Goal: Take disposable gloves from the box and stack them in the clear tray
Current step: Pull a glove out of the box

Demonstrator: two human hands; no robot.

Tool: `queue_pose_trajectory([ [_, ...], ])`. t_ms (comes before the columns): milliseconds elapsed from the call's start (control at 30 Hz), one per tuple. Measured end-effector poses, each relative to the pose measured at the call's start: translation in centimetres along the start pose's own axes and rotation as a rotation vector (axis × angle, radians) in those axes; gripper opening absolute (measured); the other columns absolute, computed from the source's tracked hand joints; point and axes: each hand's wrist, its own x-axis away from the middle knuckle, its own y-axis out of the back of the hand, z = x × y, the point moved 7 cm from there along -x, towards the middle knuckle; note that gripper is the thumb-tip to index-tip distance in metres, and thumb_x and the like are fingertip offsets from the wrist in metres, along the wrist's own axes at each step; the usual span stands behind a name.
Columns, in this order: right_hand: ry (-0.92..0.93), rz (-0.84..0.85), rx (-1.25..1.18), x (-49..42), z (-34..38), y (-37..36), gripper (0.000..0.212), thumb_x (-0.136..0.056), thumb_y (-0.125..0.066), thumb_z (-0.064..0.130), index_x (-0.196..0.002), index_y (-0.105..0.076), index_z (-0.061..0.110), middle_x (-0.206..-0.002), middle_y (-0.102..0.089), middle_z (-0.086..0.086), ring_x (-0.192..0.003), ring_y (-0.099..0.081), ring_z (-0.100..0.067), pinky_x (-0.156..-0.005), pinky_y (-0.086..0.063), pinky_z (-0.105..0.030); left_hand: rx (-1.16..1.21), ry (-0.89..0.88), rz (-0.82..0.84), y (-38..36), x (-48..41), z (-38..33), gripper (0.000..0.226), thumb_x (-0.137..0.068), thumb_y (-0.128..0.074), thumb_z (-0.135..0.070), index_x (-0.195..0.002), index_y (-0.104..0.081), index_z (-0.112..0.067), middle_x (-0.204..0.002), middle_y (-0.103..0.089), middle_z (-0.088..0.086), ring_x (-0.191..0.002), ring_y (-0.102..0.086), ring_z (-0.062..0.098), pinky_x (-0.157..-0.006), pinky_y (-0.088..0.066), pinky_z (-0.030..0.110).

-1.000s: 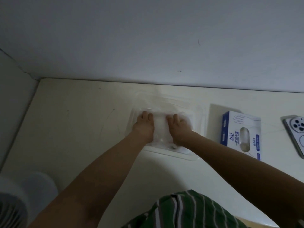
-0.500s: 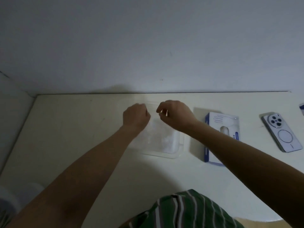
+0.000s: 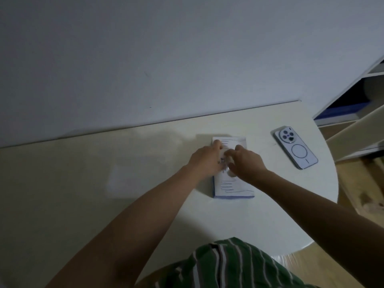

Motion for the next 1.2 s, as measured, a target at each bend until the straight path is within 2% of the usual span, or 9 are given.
queue_pose_trajectory([
  [200,0.029,-0.022,0.078,-0.3,-0.7,-1.1,0.036,-0.086,-0.066,0.035,-0.113,-0.055,0.013,-0.102,-0.045,-0.003,-0.067,-0.046,-0.015,-0.055,-0.038,-0.028,0.055,0.114,0.093,-4.0,-0.9,0.6,0.067,-0.082,-0.073,-0.034,-0.13,-0.03,-0.016,-0.105,-0.06,0.006,-0.08,-0.055,0.02,-0.069,-0.042,0.032],
  [400,0.073,-0.057,0.024,-0.4,-1.7,-1.5,0.024,-0.089,-0.065,0.032,-0.104,-0.066,0.013,-0.089,-0.041,0.0,-0.066,-0.047,-0.018,-0.053,-0.033,-0.026,0.041,0.157,0.129,-4.4,-1.8,0.8,0.075,-0.074,-0.08,-0.031,-0.126,-0.029,-0.016,-0.109,-0.062,0.007,-0.093,-0.062,0.027,-0.078,-0.049,0.037],
  [500,0.145,-0.158,-0.224,-0.3,-2.0,-0.1,0.019,-0.09,-0.065,0.03,-0.097,-0.072,0.014,-0.098,-0.055,-0.002,-0.08,-0.055,-0.018,-0.064,-0.047,-0.03,0.038,0.178,0.142,-4.5,-2.0,0.8,0.077,-0.072,-0.081,-0.029,-0.127,-0.03,-0.014,-0.112,-0.062,0.01,-0.099,-0.062,0.03,-0.081,-0.049,0.038],
  [600,0.23,-0.294,-0.503,0.1,-2.6,2.5,0.015,-0.089,-0.068,0.022,-0.09,-0.069,0.008,-0.099,-0.061,-0.005,-0.086,-0.057,-0.017,-0.074,-0.05,-0.03,0.031,0.182,0.134,-4.5,-2.2,0.8,0.08,-0.073,-0.081,-0.029,-0.13,-0.027,-0.012,-0.111,-0.061,0.01,-0.099,-0.062,0.03,-0.075,-0.046,0.036],
  [767,0.072,-0.315,-1.043,-0.1,-3.9,6.0,0.021,-0.098,-0.053,0.02,-0.081,-0.056,0.008,-0.072,-0.06,-0.005,-0.064,-0.059,-0.01,-0.06,-0.049,-0.021,0.035,0.181,0.168,-4.7,-2.1,0.9,0.066,-0.076,-0.076,-0.028,-0.126,-0.035,-0.011,-0.099,-0.059,0.005,-0.096,-0.063,0.028,-0.074,-0.049,0.034],
  [867,0.029,-0.224,-1.134,-0.4,-3.5,6.4,0.029,-0.099,-0.051,0.023,-0.082,-0.058,0.001,-0.065,-0.065,-0.011,-0.056,-0.065,-0.027,-0.052,-0.053,-0.029,0.396,0.117,0.119,-3.6,-1.4,0.9,0.034,-0.077,-0.079,-0.022,-0.101,-0.057,-0.014,-0.085,-0.058,-0.001,-0.074,-0.062,0.007,-0.062,-0.05,0.023],
  [933,-0.017,-0.18,-1.102,-0.4,-3.5,5.9,0.033,-0.099,-0.053,0.026,-0.079,-0.061,0.001,-0.062,-0.067,-0.008,-0.052,-0.063,-0.024,-0.049,-0.048,-0.027,0.621,0.039,0.067,-1.8,-0.6,0.8,0.027,-0.077,-0.081,-0.015,-0.094,-0.06,-0.014,-0.083,-0.06,-0.001,-0.063,-0.059,-0.004,-0.052,-0.046,0.014],
  [1067,-0.18,-0.12,-1.121,-0.3,-3.9,4.2,0.04,-0.096,-0.055,0.029,-0.072,-0.066,-0.002,-0.05,-0.062,-0.005,-0.043,-0.056,-0.015,-0.046,-0.043,-0.025,0.856,-0.006,-0.117,2.0,1.3,1.8,0.055,-0.073,-0.084,-0.018,-0.117,-0.05,-0.023,-0.115,-0.058,-0.004,-0.107,-0.06,0.003,-0.077,-0.049,0.011],
  [1200,-0.231,-0.056,-1.048,-0.5,-2.2,3.8,0.049,-0.095,-0.056,0.034,-0.057,-0.061,0.003,-0.047,-0.057,-0.008,-0.039,-0.049,-0.015,-0.044,-0.04,-0.021,0.901,0.002,-0.257,4.8,3.0,3.6,0.065,-0.063,-0.077,-0.035,-0.121,-0.052,-0.019,-0.116,-0.061,0.001,-0.101,-0.06,0.01,-0.091,-0.049,0.028],
])
